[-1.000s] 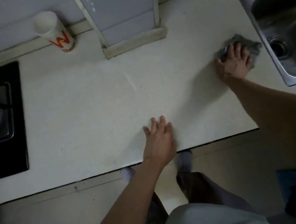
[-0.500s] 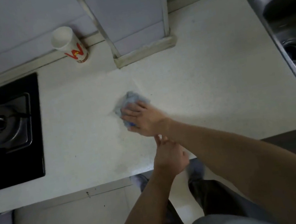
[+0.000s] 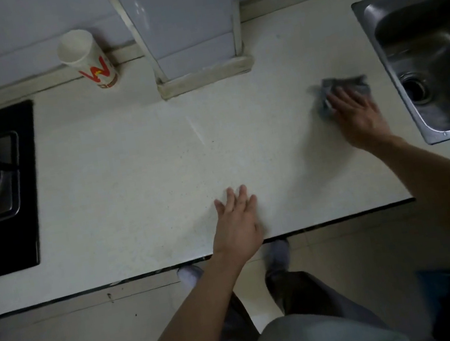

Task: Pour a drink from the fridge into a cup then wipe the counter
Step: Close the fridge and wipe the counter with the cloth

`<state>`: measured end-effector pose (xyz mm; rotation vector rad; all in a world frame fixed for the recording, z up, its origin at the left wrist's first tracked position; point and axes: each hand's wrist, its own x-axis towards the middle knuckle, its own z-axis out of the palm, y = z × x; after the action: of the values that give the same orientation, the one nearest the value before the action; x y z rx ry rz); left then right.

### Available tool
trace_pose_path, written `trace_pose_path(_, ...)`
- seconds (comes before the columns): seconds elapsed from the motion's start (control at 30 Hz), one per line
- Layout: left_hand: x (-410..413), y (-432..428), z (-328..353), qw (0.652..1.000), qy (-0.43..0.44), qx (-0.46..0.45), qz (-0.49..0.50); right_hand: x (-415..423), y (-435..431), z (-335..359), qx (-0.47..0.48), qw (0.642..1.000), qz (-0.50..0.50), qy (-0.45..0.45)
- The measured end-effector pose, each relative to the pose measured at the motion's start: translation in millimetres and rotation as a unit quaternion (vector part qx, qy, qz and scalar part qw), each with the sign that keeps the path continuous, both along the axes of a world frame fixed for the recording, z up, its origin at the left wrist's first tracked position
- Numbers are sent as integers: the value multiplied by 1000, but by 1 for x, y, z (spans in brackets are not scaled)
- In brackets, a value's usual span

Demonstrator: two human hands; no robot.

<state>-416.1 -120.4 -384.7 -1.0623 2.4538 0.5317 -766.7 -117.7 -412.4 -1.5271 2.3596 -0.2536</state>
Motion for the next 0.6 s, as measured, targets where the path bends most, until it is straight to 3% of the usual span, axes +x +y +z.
trace_pose_path(0.13,-2,0,1,1000,-22,-15,-15,0,78,-2,-25,990,-139,20)
trace_pose_path(0.3,-5,-1,7,999,-28,-12,-20,70,120,-9,-32,958,-284,2)
trace_pose_path(0.6,18,-12,15,998,46,29,-18,198,69,-11,-20,904,-426,-33)
